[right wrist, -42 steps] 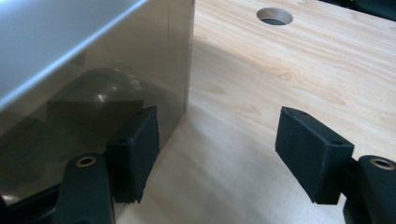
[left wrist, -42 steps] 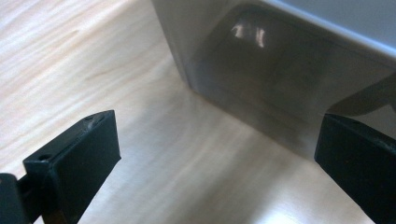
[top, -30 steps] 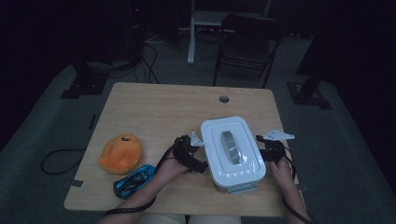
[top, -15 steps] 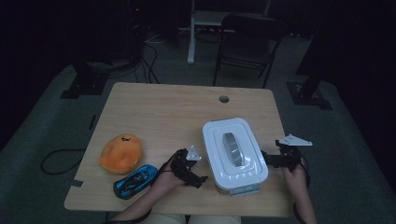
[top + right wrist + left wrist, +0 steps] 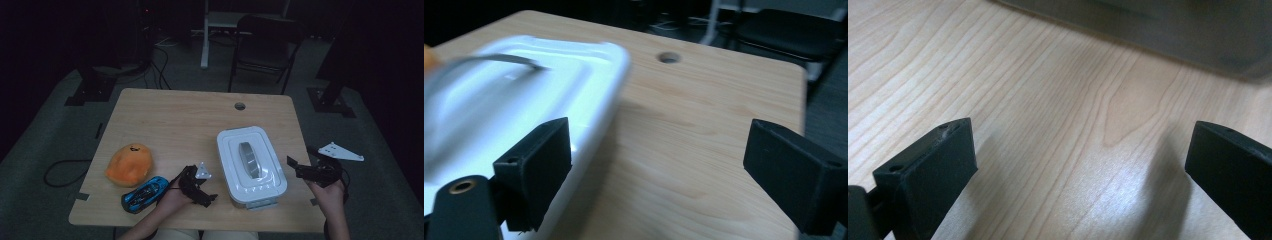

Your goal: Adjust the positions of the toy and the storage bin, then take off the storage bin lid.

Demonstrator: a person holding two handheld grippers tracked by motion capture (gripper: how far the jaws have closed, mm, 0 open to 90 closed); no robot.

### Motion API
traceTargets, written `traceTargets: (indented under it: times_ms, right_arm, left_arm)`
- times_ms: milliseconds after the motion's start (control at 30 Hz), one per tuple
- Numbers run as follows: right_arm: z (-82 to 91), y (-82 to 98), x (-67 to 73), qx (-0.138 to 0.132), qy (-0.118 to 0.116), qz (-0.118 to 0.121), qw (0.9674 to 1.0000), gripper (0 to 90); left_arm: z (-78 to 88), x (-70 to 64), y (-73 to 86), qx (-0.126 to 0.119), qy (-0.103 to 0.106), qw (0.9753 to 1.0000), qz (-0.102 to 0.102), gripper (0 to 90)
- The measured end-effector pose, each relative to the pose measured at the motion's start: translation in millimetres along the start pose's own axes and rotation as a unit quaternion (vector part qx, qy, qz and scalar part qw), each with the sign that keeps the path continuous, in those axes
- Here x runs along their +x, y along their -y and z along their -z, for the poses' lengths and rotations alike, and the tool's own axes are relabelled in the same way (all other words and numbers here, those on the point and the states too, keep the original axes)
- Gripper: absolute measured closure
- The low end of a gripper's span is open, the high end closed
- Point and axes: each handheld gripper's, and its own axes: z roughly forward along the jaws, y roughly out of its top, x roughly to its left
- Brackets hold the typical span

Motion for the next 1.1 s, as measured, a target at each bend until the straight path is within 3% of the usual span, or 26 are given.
traceTargets:
  times_ms: [200,267,400,667,833,1100]
  right_arm:
    - [-6.2,-11.7,36.3,0.04,-0.024,0.002,0.9989,11.9]
    - [-9.0,-12.2,46.1,0.046,-0.03,0.005,0.9985,13.9]
    - [-18.9,-12.9,63.9,0.06,-0.043,0.015,0.9971,14.6]
    - [-30.0,-15.8,84.8,0.067,-0.051,0.037,0.9957,18.3]
    - [-33.3,-17.3,91.6,0.062,-0.049,0.033,0.9963,21.3]
    - [-37.8,-13.2,101.9,0.07,-0.048,0.041,0.9955,32.8]
  left_arm:
    - [-0.2,-0.8,2.6,-0.011,-0.003,0.9999,0.006,0.5]
    - [-0.5,-1.0,5.0,-0.023,-0.005,0.9997,0.008,0.5]
    - [0.5,-1.2,5.9,-0.022,-0.005,0.9997,0.009,0.6]
    - [0.7,-1.6,6.2,-0.022,-0.006,0.9997,0.009,0.6]
    - [0.9,-2.1,6.4,-0.021,-0.008,0.9997,0.011,0.5]
    - [1.2,-2.7,6.7,-0.021,-0.009,0.9996,0.013,0.5]
